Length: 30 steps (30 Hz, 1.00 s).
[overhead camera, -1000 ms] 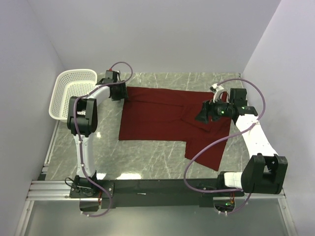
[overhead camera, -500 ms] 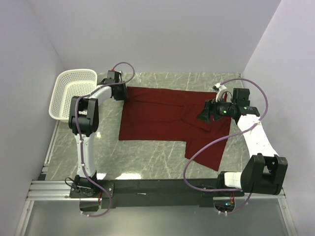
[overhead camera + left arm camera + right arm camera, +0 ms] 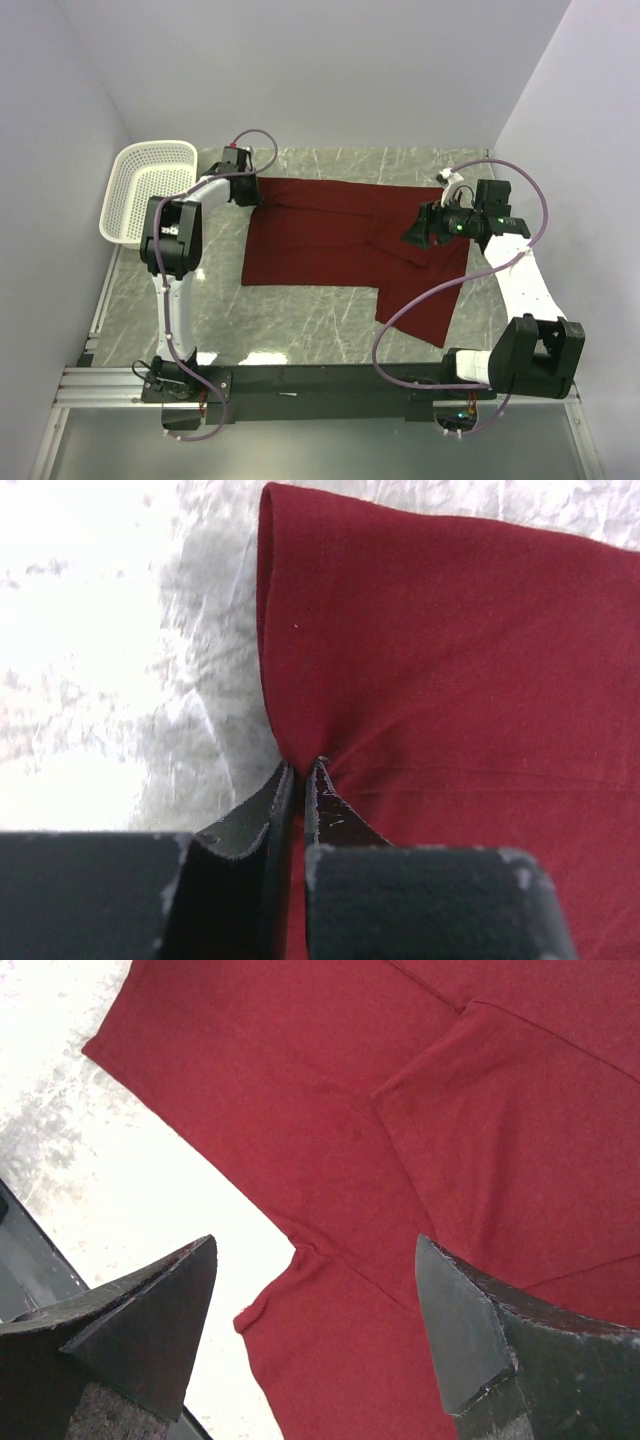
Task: Fold and stack the t-shirts
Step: Fold the tshirt
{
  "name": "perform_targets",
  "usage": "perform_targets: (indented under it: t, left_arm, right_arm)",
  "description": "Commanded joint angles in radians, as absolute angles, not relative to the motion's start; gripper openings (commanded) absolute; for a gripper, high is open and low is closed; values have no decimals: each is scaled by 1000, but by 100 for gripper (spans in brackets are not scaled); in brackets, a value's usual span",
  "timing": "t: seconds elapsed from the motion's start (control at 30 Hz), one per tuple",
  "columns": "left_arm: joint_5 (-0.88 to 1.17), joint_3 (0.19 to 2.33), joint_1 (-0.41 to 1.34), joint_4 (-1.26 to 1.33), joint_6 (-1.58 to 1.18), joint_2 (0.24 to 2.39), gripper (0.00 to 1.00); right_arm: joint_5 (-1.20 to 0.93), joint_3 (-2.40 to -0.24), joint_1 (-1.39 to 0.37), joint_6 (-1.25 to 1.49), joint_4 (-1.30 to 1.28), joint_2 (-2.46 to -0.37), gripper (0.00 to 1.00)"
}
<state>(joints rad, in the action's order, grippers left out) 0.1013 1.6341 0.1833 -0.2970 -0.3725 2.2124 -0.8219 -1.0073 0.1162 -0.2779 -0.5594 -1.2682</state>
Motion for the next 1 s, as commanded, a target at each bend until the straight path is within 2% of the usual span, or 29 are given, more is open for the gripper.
perform_targets:
  t: [0.0, 0.6, 0.67, 0.7, 0.77, 0.8, 0.9, 0.97]
  left_arm:
    - [55, 1574, 167, -425, -387, 2189, 1]
    - [41, 1376, 58, -419, -385, 1973, 1]
    - [70, 1379, 58, -407, -382, 1941, 9]
    - [128, 1382, 61, -388, -382, 1924, 25]
    - [162, 1402, 75, -382, -373, 1869, 43]
    - [169, 1413, 96, -382, -365, 1823, 56]
    - [178, 1456, 123, -403, -339, 1740, 66]
    - [164, 1436, 127, -397, -293, 1682, 68]
  right_arm:
    - [-848, -999, 126, -278, -535, -1229, 86]
    - [-887, -1012, 132, -340, -598, -1239, 86]
    - [-891, -1025, 129, -395, -641, -1252, 87]
    - [-888, -1029, 129, -417, -658, -1256, 87]
    - [-874, -1049, 127, -503, -721, -1264, 87]
    - [-849, -1055, 126, -534, -739, -1266, 87]
    - [-795, -1072, 126, -668, -804, -1250, 88]
    - [-732, -1074, 126, -783, -833, -1226, 90]
